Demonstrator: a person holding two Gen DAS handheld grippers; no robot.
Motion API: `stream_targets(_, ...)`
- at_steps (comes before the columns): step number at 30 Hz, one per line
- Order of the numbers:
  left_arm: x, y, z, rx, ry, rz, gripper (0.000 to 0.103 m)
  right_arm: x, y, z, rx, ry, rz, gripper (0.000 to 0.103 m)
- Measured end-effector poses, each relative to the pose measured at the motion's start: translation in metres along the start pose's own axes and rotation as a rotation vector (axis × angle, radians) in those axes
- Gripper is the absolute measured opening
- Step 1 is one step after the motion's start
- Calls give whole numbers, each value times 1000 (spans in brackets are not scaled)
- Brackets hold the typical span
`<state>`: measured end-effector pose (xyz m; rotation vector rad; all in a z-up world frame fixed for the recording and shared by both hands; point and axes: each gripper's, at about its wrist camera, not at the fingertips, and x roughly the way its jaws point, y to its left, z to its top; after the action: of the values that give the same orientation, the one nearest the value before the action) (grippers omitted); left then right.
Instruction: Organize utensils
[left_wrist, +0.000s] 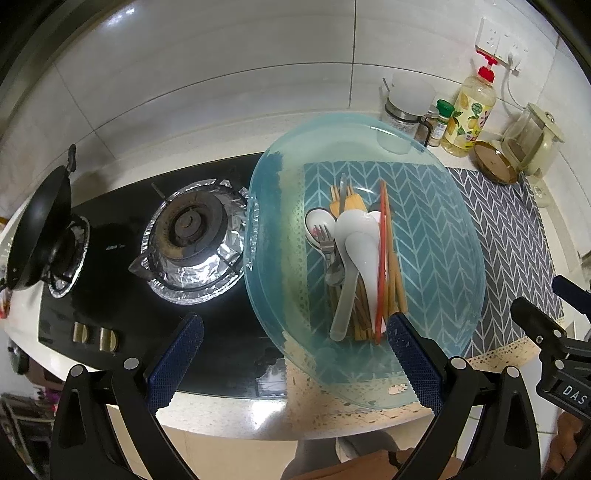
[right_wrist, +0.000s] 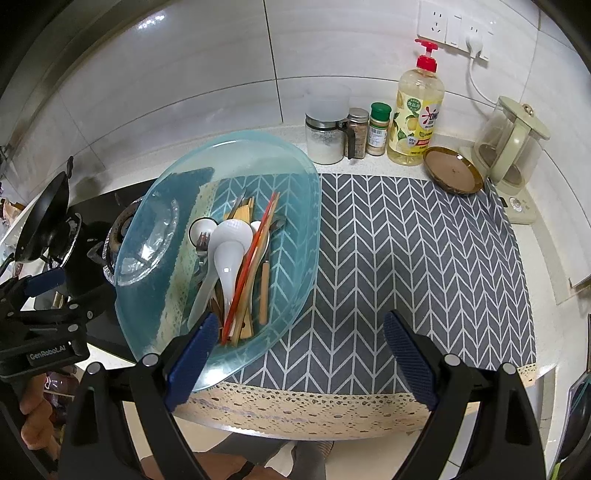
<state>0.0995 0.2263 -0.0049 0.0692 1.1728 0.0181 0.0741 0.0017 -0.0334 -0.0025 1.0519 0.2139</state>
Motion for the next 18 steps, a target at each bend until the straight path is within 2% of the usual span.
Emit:
stream_targets(4, 0, 0, 0, -5, 0, -20, 99, 0, -1, 0, -1, -1, 7, 88)
stream_targets(13, 0, -1, 0, 2, -13, -8, 99, 2, -2, 0, -1, 0, 17, 88)
stream_targets(18, -4, -3, -1, 22, -60, 34, 99, 3, -1, -2, 5, -9, 14, 88)
